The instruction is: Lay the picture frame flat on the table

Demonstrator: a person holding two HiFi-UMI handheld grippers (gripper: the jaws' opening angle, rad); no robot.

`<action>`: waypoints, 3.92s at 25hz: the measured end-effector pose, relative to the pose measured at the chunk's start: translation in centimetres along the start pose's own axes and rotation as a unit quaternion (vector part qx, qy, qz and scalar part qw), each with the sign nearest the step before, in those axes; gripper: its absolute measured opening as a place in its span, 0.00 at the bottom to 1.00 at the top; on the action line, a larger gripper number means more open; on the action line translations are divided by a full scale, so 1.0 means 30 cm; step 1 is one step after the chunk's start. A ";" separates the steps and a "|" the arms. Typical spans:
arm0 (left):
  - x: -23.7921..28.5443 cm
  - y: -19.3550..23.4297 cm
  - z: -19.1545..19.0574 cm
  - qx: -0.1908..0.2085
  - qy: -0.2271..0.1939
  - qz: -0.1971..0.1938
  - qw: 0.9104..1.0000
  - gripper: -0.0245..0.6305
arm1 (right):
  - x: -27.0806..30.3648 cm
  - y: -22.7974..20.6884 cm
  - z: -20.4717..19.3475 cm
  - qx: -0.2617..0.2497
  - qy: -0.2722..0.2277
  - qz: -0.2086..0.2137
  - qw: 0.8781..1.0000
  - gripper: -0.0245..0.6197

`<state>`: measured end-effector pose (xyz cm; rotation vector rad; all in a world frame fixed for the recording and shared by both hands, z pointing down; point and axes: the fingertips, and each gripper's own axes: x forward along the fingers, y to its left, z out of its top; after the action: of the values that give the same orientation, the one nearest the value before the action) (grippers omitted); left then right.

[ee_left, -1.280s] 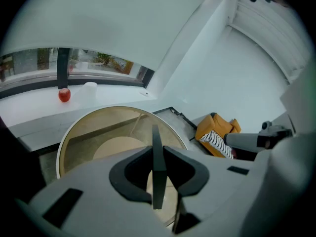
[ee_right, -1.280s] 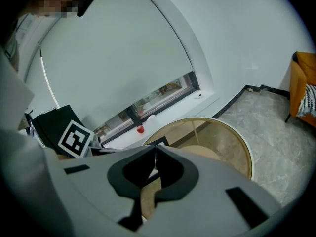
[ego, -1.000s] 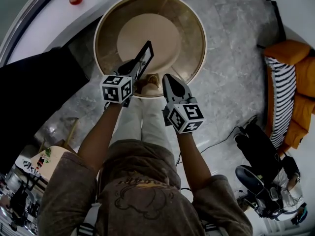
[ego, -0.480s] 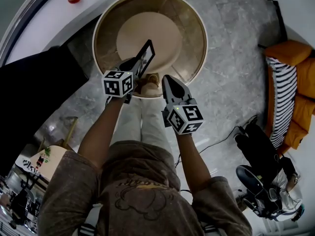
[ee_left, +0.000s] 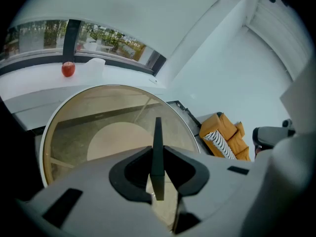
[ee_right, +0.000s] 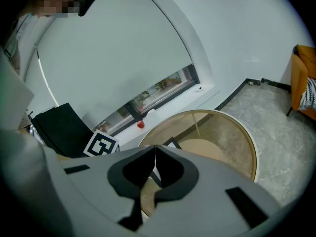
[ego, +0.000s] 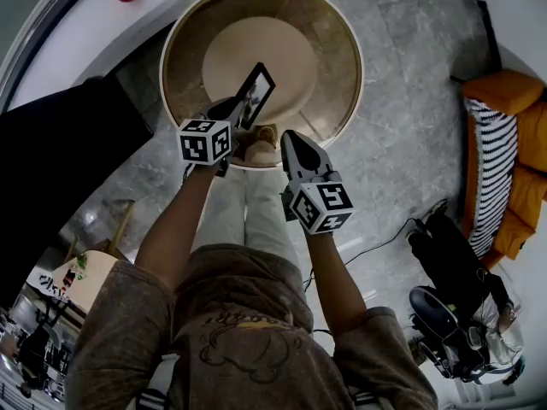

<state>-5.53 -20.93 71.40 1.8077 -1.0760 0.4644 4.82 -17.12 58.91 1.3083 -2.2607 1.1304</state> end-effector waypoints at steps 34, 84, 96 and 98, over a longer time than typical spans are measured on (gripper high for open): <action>0.086 0.131 -0.121 0.015 0.014 0.050 0.999 0.20 | 0.022 -0.046 -0.108 0.018 0.021 -0.006 1.000 0.07; 0.149 0.269 -0.197 0.023 -0.001 0.136 0.990 0.17 | 0.042 -0.113 -0.243 0.042 0.046 0.000 0.998 0.07; 0.069 0.227 -0.133 0.032 -0.016 0.150 0.988 0.09 | 0.007 -0.086 -0.206 0.036 0.044 -0.004 0.998 0.07; 0.033 0.204 -0.115 0.037 -0.012 0.150 0.988 0.07 | -0.012 -0.067 -0.176 0.032 0.041 -0.005 0.999 0.07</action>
<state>-9.59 -19.41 77.00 1.7249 -1.3711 0.6702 6.01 -13.51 63.09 1.2705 -2.1731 1.2397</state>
